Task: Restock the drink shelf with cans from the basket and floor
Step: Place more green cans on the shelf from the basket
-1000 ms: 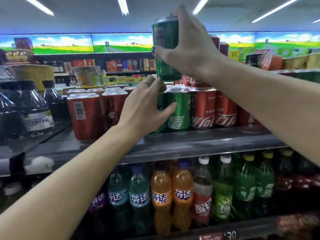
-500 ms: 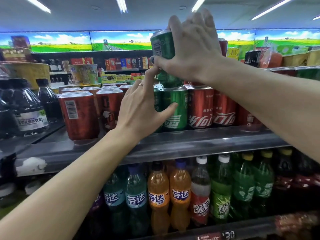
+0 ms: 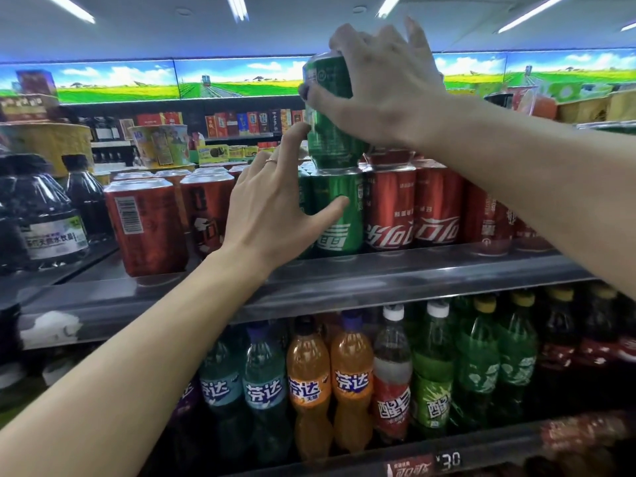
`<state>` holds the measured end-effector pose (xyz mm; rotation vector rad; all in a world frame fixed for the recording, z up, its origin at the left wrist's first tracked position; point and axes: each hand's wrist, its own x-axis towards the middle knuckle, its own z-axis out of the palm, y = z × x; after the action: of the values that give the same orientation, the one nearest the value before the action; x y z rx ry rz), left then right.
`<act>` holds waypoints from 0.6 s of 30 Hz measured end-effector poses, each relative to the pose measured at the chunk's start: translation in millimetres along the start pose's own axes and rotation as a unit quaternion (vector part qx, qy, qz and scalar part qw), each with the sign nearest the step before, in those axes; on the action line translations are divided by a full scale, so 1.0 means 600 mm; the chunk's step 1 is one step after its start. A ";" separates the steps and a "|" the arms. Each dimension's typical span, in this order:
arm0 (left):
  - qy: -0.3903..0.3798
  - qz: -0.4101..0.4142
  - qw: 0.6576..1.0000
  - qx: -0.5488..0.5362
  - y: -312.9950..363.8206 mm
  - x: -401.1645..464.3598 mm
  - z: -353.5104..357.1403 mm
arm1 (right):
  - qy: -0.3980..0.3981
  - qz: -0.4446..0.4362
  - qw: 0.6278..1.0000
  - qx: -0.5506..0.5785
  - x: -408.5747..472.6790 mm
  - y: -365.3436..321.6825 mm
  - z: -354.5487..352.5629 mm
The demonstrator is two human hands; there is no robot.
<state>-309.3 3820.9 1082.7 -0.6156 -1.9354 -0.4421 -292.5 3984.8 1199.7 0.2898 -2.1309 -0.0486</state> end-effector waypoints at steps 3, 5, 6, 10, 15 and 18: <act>0.012 -0.016 1.000 0.006 0.012 0.015 0.001 | -0.015 0.007 0.998 0.056 0.005 0.006 -0.008; 0.014 -0.014 1.000 0.010 0.018 0.023 0.002 | -0.028 0.008 0.998 0.062 0.012 0.010 -0.010; 0.014 -0.008 1.000 0.014 0.019 0.025 0.003 | -0.037 0.008 0.997 0.060 0.014 0.010 -0.012; 0.016 0.000 0.999 0.040 0.018 0.021 0.015 | -0.056 0.025 0.994 0.087 0.023 0.012 -0.019; 0.028 0.002 0.997 0.072 0.013 0.017 0.023 | -0.061 0.013 0.989 0.131 0.019 0.013 -0.021; 0.025 0.003 0.997 0.076 0.014 0.016 0.022 | -0.021 0.027 0.986 0.164 0.011 0.021 -0.025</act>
<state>-317.4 3837.4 1086.2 -0.5065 -1.9000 -0.3008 -285.7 3997.0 1215.2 0.4257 -2.1834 0.3342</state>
